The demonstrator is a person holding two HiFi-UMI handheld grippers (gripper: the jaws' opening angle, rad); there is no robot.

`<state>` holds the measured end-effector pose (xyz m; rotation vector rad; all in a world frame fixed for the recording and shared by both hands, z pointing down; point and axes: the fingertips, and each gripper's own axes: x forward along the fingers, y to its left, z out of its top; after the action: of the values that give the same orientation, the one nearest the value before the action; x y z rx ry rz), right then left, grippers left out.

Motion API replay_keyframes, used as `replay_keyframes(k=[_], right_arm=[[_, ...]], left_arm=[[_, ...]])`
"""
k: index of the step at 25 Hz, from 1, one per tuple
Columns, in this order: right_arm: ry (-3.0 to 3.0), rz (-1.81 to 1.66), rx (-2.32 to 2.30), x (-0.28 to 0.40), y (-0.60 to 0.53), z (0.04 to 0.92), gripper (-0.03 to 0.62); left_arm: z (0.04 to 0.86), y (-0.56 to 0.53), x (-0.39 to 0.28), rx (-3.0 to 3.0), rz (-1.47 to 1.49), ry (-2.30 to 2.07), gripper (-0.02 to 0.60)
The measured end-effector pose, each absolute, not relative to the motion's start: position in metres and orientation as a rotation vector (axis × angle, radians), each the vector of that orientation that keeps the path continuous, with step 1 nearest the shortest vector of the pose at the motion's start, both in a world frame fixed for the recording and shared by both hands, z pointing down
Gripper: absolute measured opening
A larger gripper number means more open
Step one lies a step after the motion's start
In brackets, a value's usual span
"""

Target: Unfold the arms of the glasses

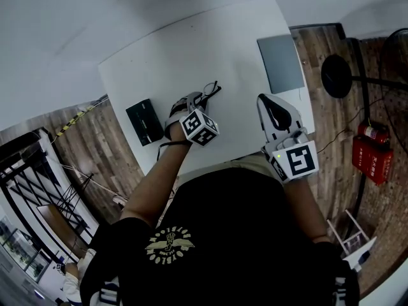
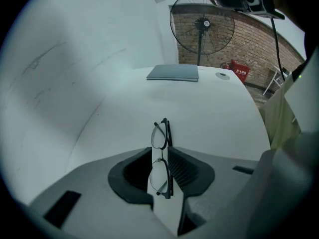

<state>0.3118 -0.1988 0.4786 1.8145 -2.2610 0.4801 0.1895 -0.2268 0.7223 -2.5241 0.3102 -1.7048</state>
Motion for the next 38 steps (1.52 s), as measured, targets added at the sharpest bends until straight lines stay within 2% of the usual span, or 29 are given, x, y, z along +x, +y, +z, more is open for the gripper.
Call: replay_keyframes(k=[15,20,38], right_arm=[[-2.32,0.517,1.75,0.33,-0.214,0.49,0.001],[-2.345,0.522,1.731,0.332,-0.218,0.489,0.0],[-2.45,0.609,1.642,0.338,-0.237,0.501,0.0]], left_arm=[[0.744,-0.237,0.19,-2.369,-1.855,0.362,0.08],[0.753,-0.237,0.184,-2.342,-1.914,0.381,0.048],[0.719,-0.265,0.176,-2.429,-1.815,0.687,0.026]])
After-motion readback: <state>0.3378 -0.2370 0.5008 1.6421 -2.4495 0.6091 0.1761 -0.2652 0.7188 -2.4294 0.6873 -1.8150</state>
